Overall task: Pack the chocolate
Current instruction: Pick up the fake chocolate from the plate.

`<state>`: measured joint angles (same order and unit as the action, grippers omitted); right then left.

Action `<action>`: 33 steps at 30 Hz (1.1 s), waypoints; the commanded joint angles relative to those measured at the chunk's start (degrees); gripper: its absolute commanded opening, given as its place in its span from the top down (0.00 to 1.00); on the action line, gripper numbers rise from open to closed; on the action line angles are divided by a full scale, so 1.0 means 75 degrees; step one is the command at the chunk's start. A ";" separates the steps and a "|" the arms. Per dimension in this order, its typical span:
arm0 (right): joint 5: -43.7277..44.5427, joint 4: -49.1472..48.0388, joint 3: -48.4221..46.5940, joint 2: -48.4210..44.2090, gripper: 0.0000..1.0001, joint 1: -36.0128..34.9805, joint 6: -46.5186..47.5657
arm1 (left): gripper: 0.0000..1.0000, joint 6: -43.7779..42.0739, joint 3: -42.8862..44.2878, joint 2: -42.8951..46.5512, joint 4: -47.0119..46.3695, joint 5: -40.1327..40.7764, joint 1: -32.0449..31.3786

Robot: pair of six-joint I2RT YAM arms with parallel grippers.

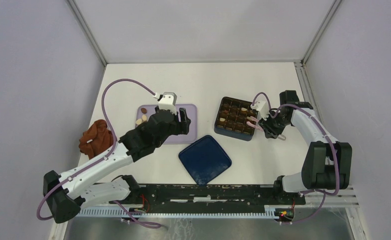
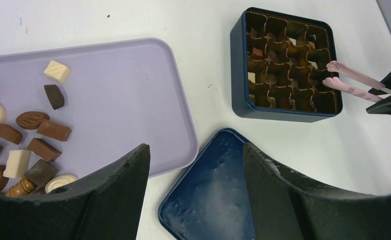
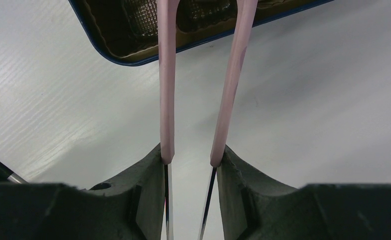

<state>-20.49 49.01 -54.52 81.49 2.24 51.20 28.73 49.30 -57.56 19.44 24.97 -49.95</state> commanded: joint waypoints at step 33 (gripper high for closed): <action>0.0210 -0.0562 -0.4170 0.2056 0.60 -0.5540 -0.2071 | 0.05 -0.2318 0.0310 0.2158 0.0527 -0.0070 0.3143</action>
<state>-24.14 45.95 -77.08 90.78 -32.64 38.26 18.13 55.31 -45.84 24.69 16.21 -26.48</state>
